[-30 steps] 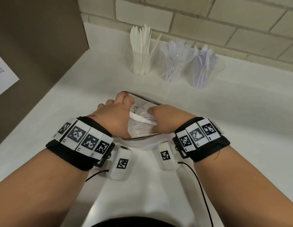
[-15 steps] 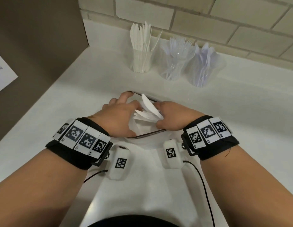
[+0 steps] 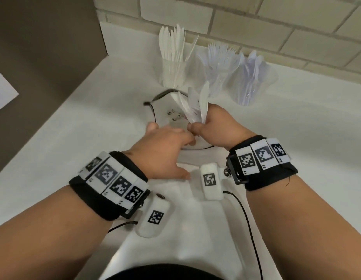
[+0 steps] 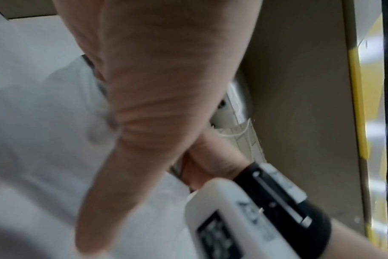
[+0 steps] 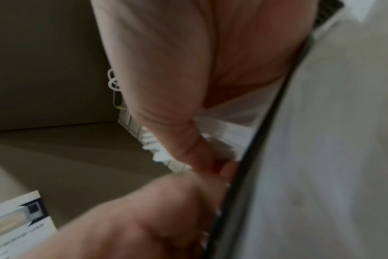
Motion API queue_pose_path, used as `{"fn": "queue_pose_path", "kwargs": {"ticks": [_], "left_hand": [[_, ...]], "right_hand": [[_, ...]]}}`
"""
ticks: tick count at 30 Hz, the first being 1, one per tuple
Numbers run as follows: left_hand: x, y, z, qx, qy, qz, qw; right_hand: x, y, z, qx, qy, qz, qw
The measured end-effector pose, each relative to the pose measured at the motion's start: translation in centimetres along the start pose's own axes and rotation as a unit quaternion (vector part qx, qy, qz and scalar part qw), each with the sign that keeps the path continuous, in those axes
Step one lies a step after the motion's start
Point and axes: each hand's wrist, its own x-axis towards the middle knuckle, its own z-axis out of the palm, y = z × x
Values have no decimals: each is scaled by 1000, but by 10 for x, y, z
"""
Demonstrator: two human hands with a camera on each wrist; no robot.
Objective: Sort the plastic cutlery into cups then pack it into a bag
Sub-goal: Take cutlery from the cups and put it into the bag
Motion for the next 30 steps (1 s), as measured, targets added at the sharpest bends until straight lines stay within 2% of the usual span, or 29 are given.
{"fn": "queue_pose_path", "kwargs": {"ticks": [3,5,9,11,13,15,20,22,25,30], "left_hand": [[8,-4,12,-57,-6,-50,997],[11,-8,14,-43,-15,-72,996],[14,-13,15,31,-19,-30,999],[16,-14,14,56,-25,-30,998],[18,-15,12,64,-36,-41,996],[17,-17,10,34,-50,-34,998],[6,-24,0,0,-166,-14,986],[3,-26,-4,31,-217,-21,975],[1,-25,-6,122,-290,-11,949],[5,-21,-7,141,-311,-14,940]], "right_hand": [[1,-8,4,97,30,-26,994],[0,-12,4,121,64,-51,989],[2,-14,-1,120,165,-82,975],[3,-14,-2,46,129,-75,988],[2,-12,-1,-47,28,-59,997],[0,-9,1,-125,-58,-50,989],[-2,2,9,-151,-168,6,974],[0,5,15,-176,-189,1,966],[4,7,22,-208,-185,4,960],[2,4,21,-236,-211,19,949]]}}
